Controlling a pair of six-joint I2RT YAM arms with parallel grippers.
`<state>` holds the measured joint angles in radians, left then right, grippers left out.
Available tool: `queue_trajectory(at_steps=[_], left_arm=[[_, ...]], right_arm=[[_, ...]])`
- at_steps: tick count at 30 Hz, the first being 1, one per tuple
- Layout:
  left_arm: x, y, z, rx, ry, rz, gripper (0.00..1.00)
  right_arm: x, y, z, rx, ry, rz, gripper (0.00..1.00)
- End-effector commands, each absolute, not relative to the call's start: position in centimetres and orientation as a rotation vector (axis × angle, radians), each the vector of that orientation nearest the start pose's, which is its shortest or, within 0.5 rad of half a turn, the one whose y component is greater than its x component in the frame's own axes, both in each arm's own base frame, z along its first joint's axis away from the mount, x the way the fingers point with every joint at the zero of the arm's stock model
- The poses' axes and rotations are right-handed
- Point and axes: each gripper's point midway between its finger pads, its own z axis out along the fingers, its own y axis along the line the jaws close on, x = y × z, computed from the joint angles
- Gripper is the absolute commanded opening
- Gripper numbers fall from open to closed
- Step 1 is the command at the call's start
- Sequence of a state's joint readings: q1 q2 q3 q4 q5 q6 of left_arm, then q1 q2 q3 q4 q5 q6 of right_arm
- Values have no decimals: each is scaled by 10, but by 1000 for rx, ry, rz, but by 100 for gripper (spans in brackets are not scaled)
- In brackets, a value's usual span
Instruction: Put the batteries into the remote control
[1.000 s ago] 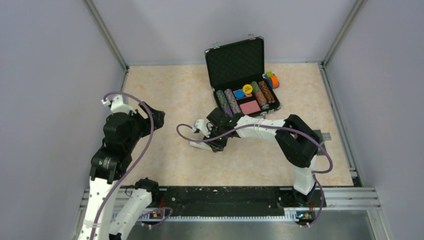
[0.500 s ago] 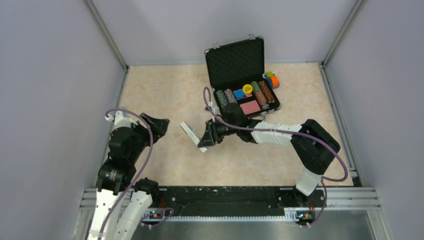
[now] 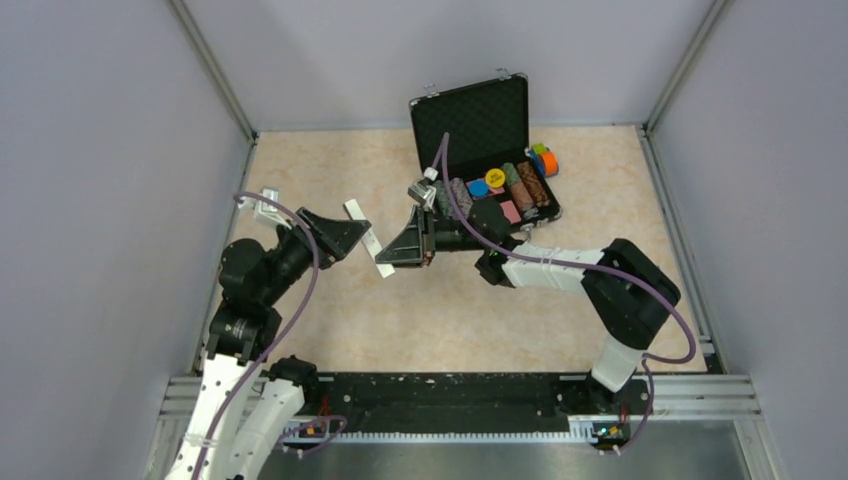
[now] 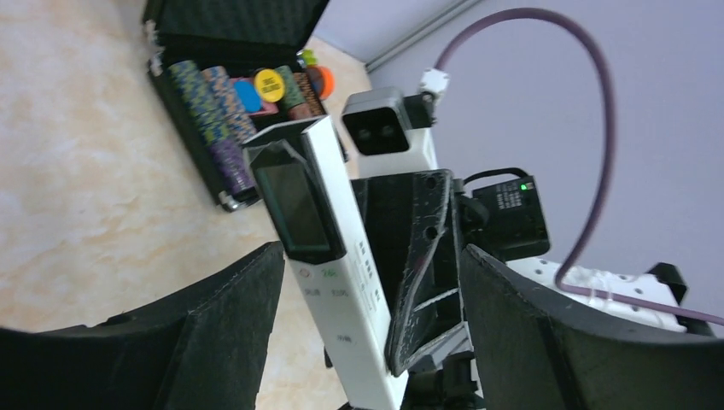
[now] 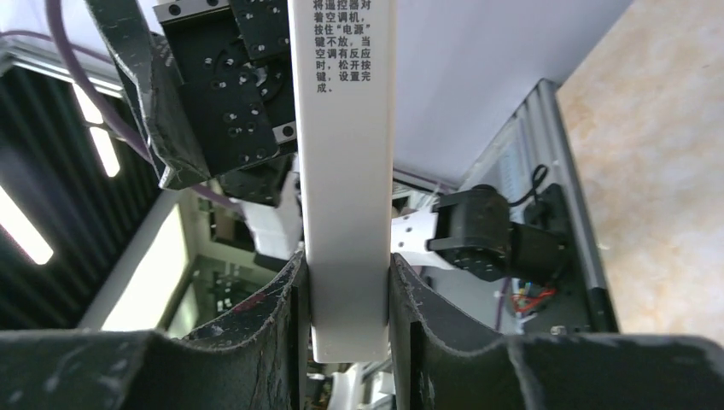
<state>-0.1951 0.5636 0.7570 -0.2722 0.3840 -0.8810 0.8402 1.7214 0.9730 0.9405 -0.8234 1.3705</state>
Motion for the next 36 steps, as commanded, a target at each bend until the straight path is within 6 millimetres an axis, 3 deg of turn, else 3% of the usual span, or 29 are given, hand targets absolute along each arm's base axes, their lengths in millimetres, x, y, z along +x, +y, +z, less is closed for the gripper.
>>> queue_trajectory(at_steps=[1,6,13,17,21,23,25,29,32,36], left_arm=[[227,-155,349,-240,1632,-1259,77],[235,-156,340,-267,1668,-1261,63],[238,-157,328,-281,1707,-1248,63],[237,-156,326,-290,1706,-1250,56],[236,-160,330,-273,1681,-1293,40],[238,-163,327,-259,1699,-1300,18],[240,-162,324,-256,1710,-1279,0],[246,-150,315,-277,1764,-1142,0],[253,-131,292,-321,1875,-946,0],[262,-91,241,-429,2063,-599,0]], right_arm=[[158,421,338,-477,1725,2400,15],[156,422,347,-466,1701,2438,16],[155,423,345,-448,1692,2486,16],[155,426,340,-454,1722,2478,16],[156,430,329,-455,1781,2431,25],[160,433,320,-428,1842,2383,29],[163,435,314,-418,1874,2338,37],[174,432,302,-371,1919,2212,77],[193,418,276,-242,2018,2065,98],[213,381,228,-128,2201,1659,99]])
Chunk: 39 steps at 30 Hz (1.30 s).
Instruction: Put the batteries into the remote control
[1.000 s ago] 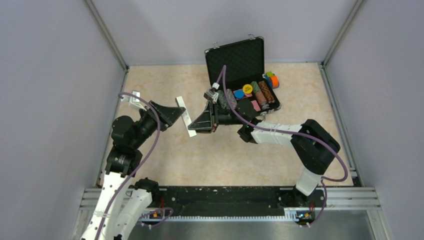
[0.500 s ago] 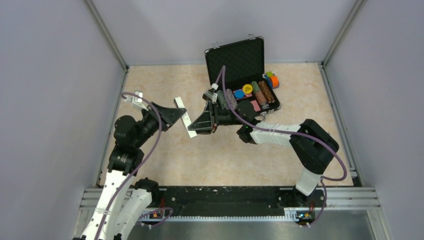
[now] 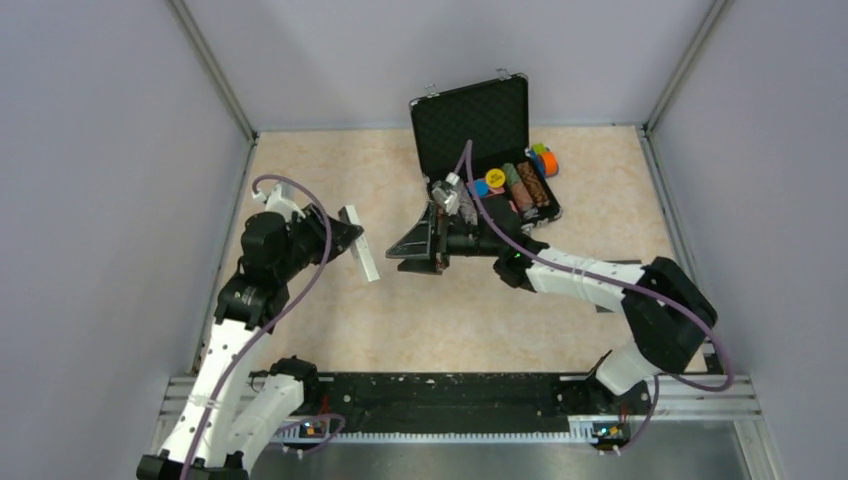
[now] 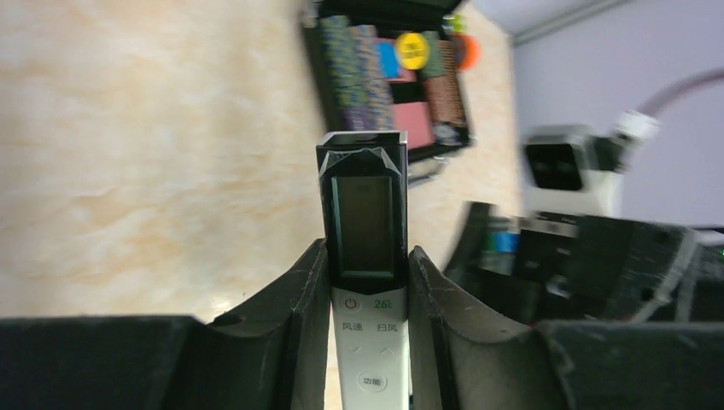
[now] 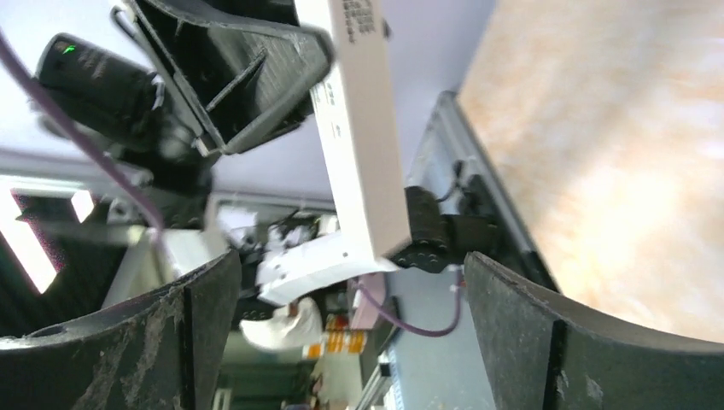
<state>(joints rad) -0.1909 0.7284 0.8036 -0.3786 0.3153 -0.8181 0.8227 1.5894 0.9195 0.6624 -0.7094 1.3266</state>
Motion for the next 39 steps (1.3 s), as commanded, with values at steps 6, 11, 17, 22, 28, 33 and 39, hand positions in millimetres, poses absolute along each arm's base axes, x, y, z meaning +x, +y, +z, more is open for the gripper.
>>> queue_trajectory(at_steps=[6,11,17,22,28,33,39], left_arm=[[271,-50,158,-526,2307,-208,0],[284,-47,111,-573,2417,-111,0],[298,-44,77,-598,2419,-67,0],[300,-44,58,-591,2433,-58,2],[294,-42,34,-613,2491,-16,21],[289,-40,32,-665,2481,-11,62],[284,-39,74,-677,2367,-76,99]], right_arm=[[234,268,189,-41,2282,823,99],[229,180,215,122,2145,512,99],[208,134,248,239,2039,491,99],[195,117,261,257,2042,471,99],[183,101,285,267,2017,470,99],[169,82,292,280,2018,442,99],[151,54,303,302,1984,416,99]])
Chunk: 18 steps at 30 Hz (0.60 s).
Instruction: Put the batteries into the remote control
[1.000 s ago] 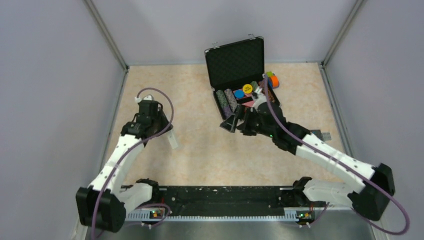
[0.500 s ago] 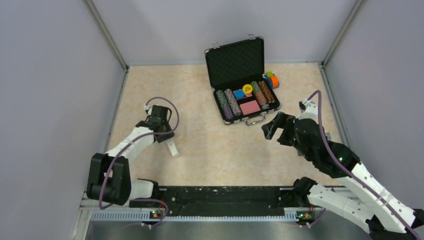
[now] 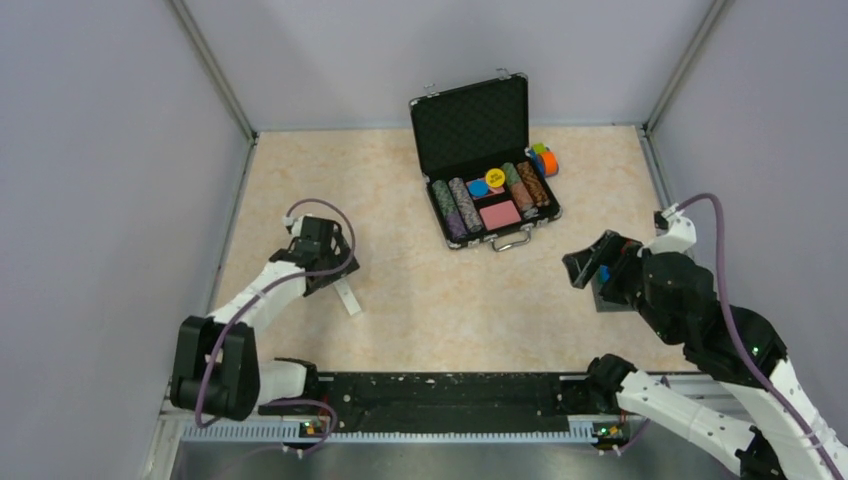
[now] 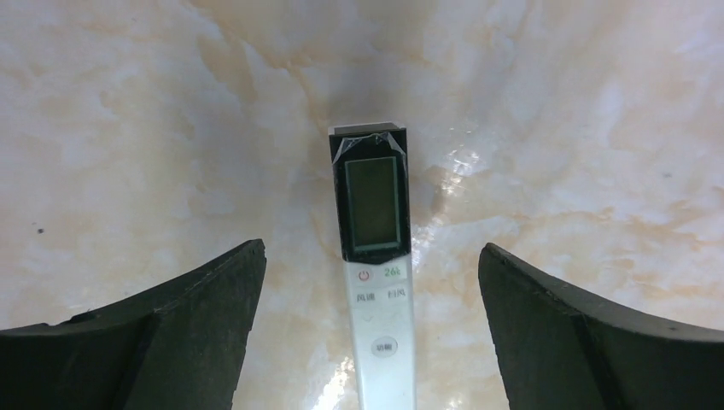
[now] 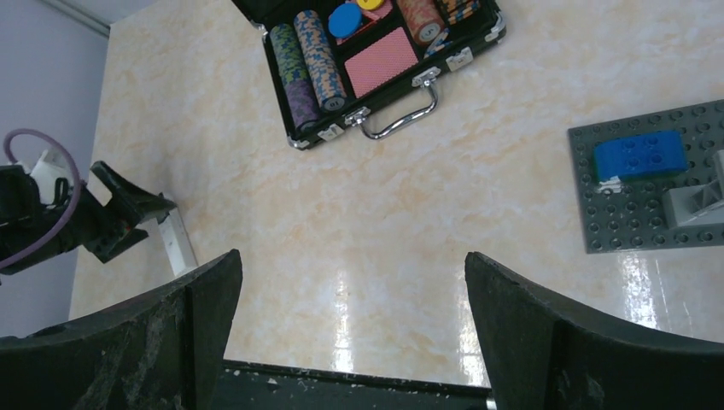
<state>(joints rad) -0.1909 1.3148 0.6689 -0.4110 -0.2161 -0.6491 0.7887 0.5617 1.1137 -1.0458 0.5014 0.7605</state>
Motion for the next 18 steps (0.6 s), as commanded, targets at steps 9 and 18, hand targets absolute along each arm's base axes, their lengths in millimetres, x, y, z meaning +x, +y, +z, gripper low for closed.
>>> queue_trajectory(at_steps=[9,18], left_arm=[[238,-56,206,-537,2040,-422,99],[149,-16,269,-558,1834,-358,99]], right_arm=[[128,-8,338,366,1792,344,99],[95,-48,357,436,1725,370,99]])
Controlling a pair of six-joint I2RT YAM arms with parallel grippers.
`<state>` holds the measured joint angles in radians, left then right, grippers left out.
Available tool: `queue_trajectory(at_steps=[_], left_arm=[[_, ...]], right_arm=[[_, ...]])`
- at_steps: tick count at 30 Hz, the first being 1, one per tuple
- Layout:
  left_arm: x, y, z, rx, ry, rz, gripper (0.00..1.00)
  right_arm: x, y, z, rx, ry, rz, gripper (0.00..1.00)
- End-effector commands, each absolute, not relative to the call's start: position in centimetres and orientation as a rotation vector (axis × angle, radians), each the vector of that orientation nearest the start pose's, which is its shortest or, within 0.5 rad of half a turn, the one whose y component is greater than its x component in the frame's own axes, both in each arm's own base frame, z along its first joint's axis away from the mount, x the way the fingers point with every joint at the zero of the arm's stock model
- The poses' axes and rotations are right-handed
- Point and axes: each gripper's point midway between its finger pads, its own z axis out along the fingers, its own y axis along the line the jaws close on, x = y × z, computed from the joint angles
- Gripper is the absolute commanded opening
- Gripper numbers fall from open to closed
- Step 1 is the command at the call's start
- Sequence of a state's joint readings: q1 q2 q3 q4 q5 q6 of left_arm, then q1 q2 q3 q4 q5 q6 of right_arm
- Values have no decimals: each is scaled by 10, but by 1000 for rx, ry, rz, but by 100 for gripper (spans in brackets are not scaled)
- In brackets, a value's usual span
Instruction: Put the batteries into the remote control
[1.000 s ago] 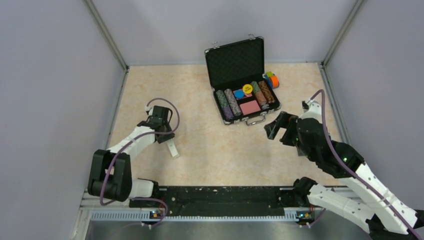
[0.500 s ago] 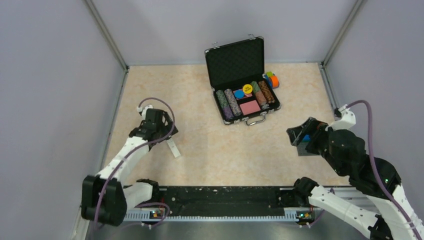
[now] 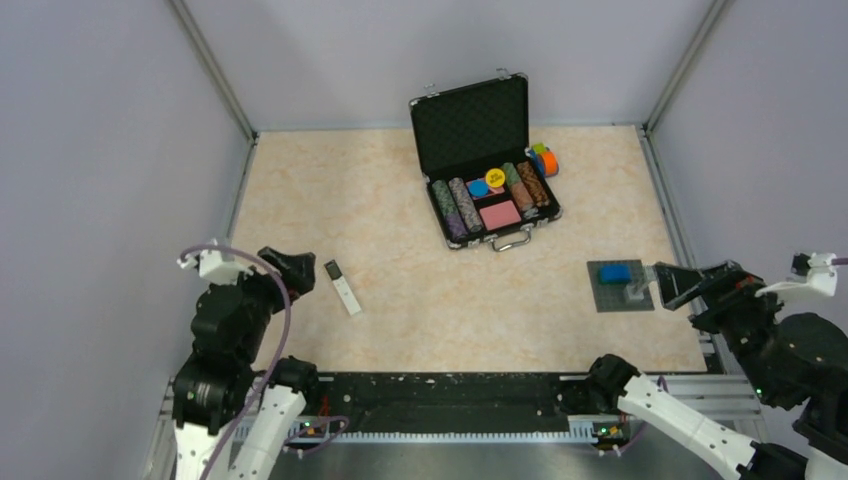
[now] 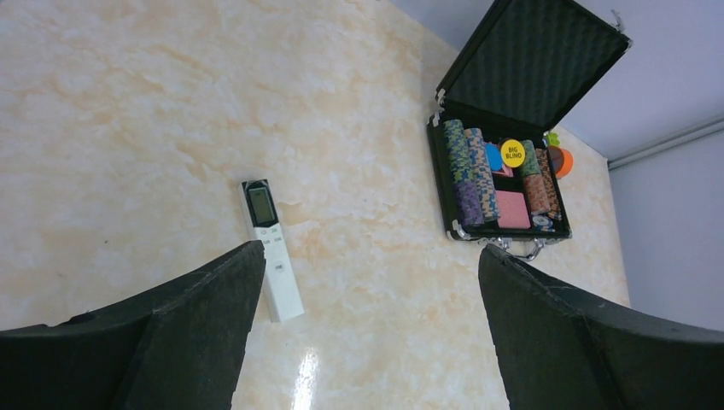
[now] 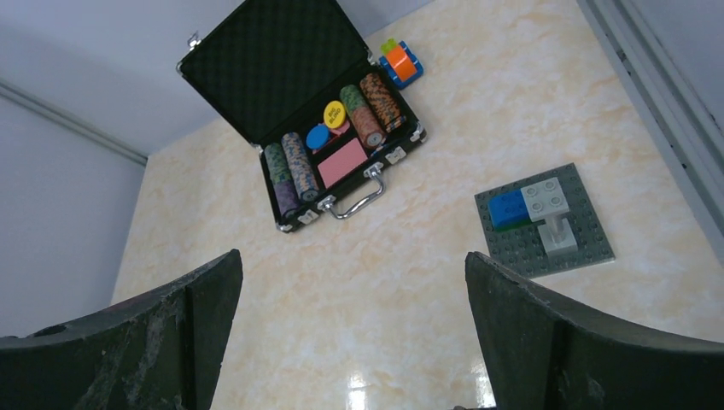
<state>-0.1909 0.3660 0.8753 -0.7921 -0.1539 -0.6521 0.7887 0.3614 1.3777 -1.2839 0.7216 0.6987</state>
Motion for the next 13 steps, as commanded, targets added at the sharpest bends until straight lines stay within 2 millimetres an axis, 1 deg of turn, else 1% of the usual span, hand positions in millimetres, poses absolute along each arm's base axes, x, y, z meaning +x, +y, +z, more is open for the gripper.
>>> queue_trajectory(at_steps=[1,5,8,13], left_arm=[[141,-13,272,-559,1812,-360,99],[114,1,282,-588,1726,-346,99],[99,9,288,-587,1680,-326,99],[84,18,290,-588,1655,-296,99]], right_arm=[[93,-51,358,440,1716,379,99],[85,-58,362,451,1695,400,99],[81,-63,365,458,1682,412,99],[79,-64,366,456,1683,421,99]])
